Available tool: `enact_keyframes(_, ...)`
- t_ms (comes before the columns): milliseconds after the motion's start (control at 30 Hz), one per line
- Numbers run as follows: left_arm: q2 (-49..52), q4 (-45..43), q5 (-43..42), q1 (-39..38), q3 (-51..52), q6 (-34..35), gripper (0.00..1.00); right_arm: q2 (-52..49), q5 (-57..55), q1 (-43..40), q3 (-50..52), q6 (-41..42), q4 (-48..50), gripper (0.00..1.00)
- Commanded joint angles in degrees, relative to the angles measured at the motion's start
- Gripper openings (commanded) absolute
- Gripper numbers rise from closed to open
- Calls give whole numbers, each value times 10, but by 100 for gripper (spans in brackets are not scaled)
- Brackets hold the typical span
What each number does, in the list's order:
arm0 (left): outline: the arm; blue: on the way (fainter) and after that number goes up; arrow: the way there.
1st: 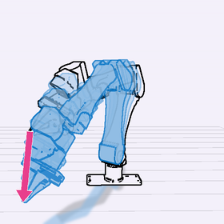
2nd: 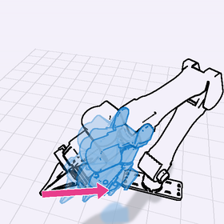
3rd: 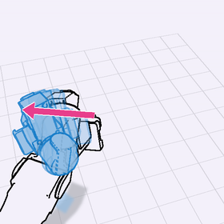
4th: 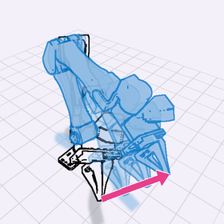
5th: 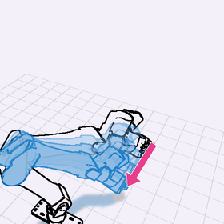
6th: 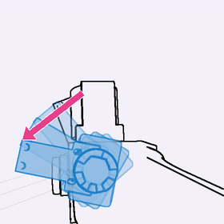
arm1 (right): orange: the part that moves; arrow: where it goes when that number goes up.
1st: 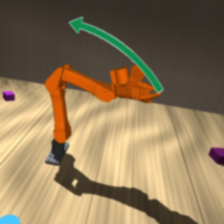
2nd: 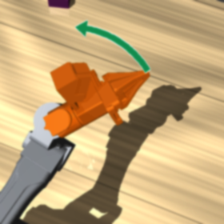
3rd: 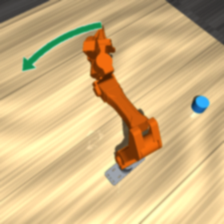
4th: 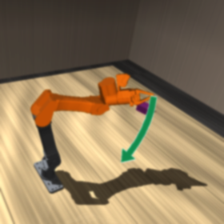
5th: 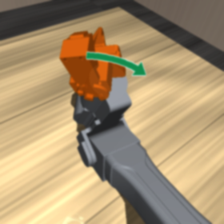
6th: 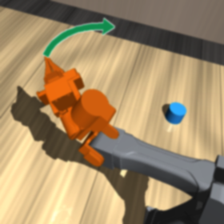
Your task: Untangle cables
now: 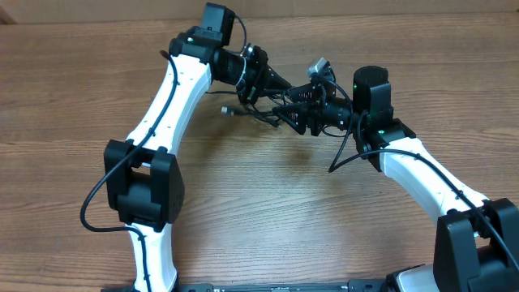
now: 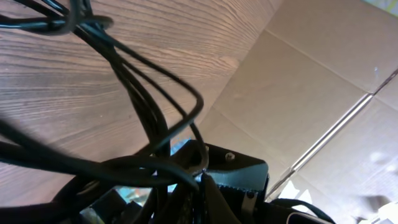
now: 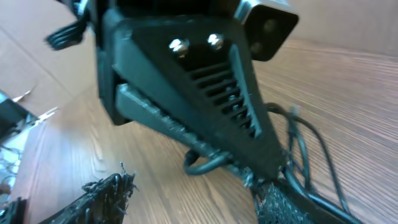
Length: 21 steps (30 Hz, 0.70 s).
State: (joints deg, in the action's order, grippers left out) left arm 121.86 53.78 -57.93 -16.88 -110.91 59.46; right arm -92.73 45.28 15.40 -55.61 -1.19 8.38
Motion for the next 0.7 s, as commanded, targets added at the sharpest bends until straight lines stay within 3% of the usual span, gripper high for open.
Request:
enact_keyframes(0, -5, 0, -17, -21, -14, -5, 4, 14, -20, 3, -7, 0, 5, 68)
enact_keyframes(467, -5, 1, 33, -30, -14, -7, 4, 14, -66, 3, -7, 74, 38, 50)
enact_keyframes(667, -5, -13, 32, -30, -14, -1, 4, 14, -67, 3, -7, 74, 23, 24)
